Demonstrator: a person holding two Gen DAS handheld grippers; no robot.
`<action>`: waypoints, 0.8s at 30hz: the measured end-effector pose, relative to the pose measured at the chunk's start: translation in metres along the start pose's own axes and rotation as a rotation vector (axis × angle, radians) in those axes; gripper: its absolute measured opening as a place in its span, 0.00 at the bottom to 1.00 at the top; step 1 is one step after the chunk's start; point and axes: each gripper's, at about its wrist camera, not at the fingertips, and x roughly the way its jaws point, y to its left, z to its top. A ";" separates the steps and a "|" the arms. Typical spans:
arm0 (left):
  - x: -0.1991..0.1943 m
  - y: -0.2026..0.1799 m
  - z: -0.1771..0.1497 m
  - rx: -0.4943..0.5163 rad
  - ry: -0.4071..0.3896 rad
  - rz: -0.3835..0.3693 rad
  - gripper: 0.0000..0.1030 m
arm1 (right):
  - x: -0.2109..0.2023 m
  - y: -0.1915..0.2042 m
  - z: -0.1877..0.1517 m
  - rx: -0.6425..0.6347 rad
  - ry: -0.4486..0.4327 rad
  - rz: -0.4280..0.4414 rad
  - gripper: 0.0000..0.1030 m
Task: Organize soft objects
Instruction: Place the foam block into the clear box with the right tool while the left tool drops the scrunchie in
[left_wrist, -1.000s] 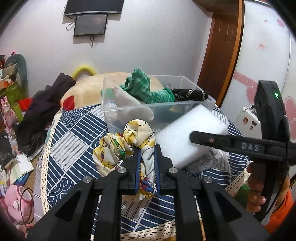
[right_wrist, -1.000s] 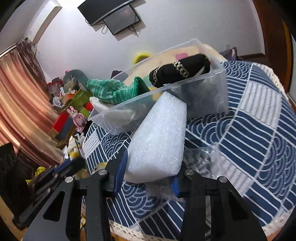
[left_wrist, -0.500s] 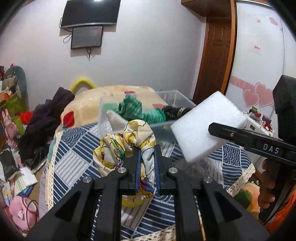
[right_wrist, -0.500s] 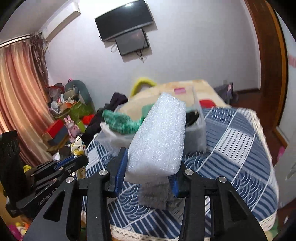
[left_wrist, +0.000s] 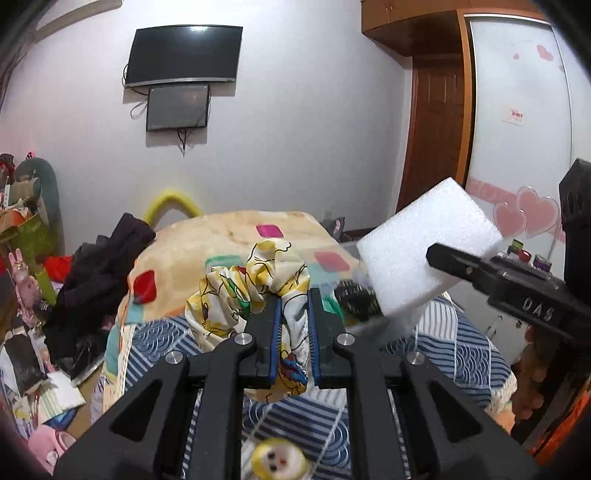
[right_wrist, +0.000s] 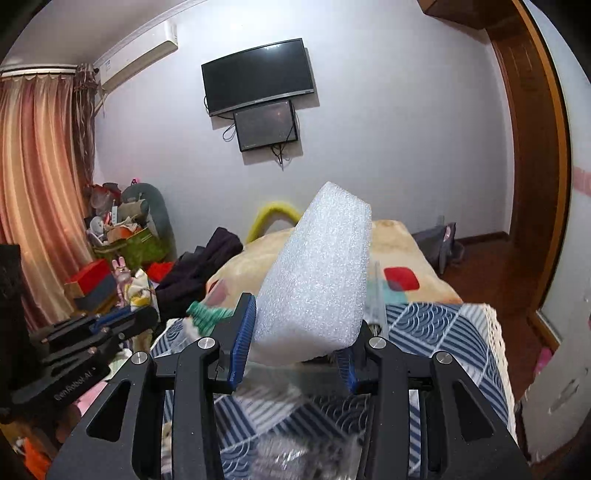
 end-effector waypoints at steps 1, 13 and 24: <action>0.005 0.001 0.005 0.001 -0.004 0.003 0.12 | 0.003 0.000 0.001 -0.002 -0.001 0.002 0.36; 0.099 0.007 0.005 -0.003 0.160 0.044 0.12 | 0.083 0.000 -0.008 0.002 0.140 0.024 0.36; 0.128 0.006 -0.010 -0.023 0.263 -0.005 0.49 | 0.088 -0.017 -0.009 0.039 0.208 0.012 0.40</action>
